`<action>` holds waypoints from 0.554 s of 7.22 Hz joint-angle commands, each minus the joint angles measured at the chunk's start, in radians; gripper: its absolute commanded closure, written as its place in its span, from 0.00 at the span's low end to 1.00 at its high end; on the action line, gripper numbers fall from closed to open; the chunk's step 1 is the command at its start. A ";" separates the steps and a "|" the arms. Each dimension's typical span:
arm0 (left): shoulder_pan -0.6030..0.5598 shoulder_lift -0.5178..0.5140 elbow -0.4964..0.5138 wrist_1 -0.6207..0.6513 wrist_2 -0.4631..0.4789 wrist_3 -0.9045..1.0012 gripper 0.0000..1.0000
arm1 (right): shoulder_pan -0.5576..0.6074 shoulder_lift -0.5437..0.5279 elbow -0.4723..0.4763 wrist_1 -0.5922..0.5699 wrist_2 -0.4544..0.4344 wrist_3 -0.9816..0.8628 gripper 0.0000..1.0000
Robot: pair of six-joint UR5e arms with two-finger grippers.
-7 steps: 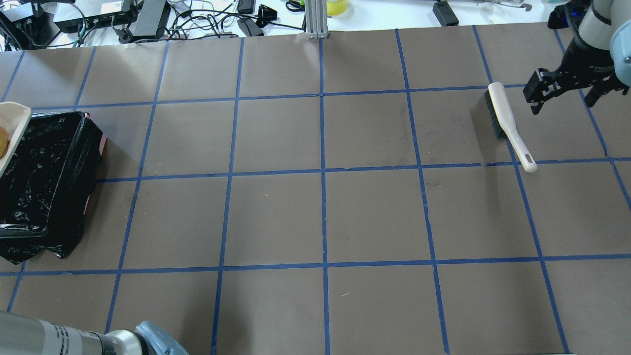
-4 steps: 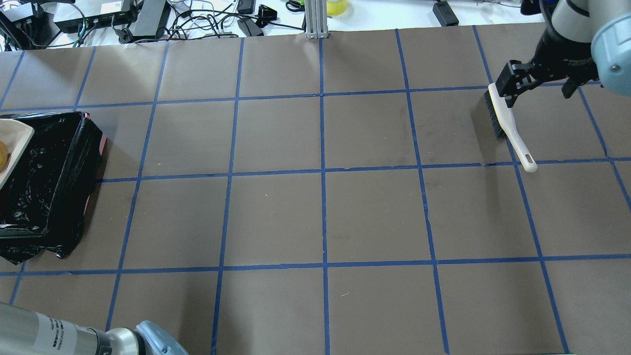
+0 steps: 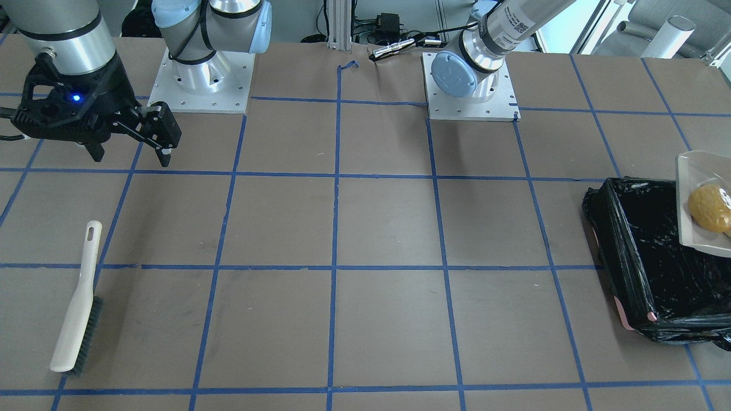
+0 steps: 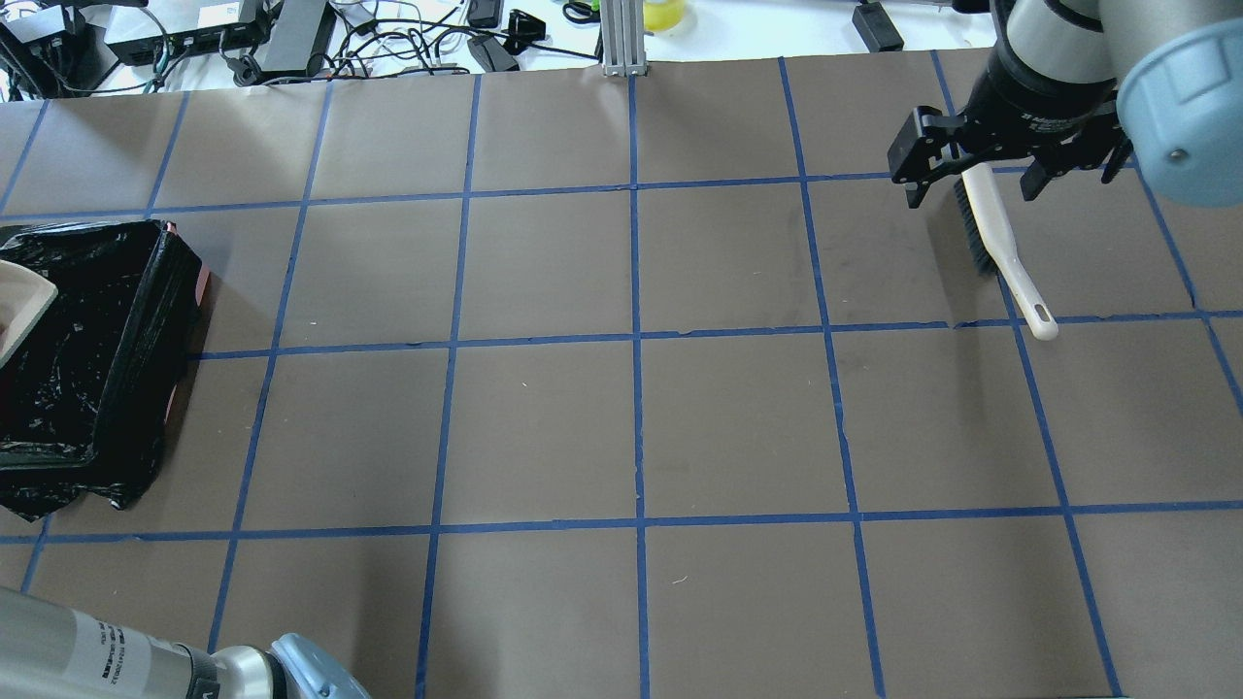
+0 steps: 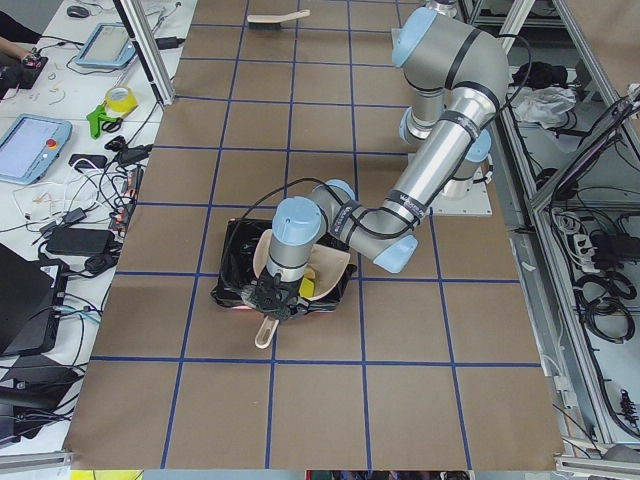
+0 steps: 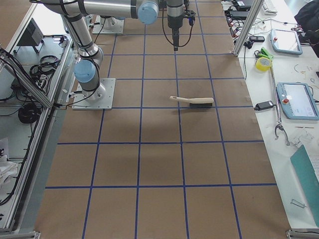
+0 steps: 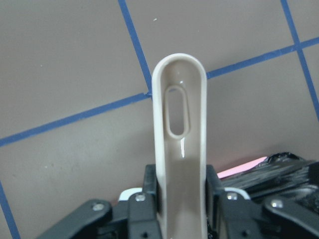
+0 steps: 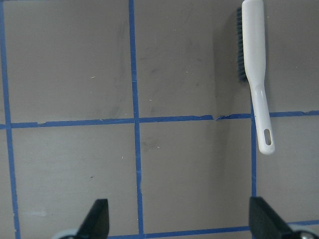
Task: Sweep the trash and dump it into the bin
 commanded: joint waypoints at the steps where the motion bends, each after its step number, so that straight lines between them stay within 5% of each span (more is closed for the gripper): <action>1: -0.077 0.003 -0.005 0.141 0.098 0.058 1.00 | 0.059 0.004 -0.027 0.022 0.007 0.075 0.01; 4: -0.154 -0.008 -0.020 0.262 0.201 0.143 1.00 | 0.070 0.003 -0.024 0.024 0.009 0.075 0.00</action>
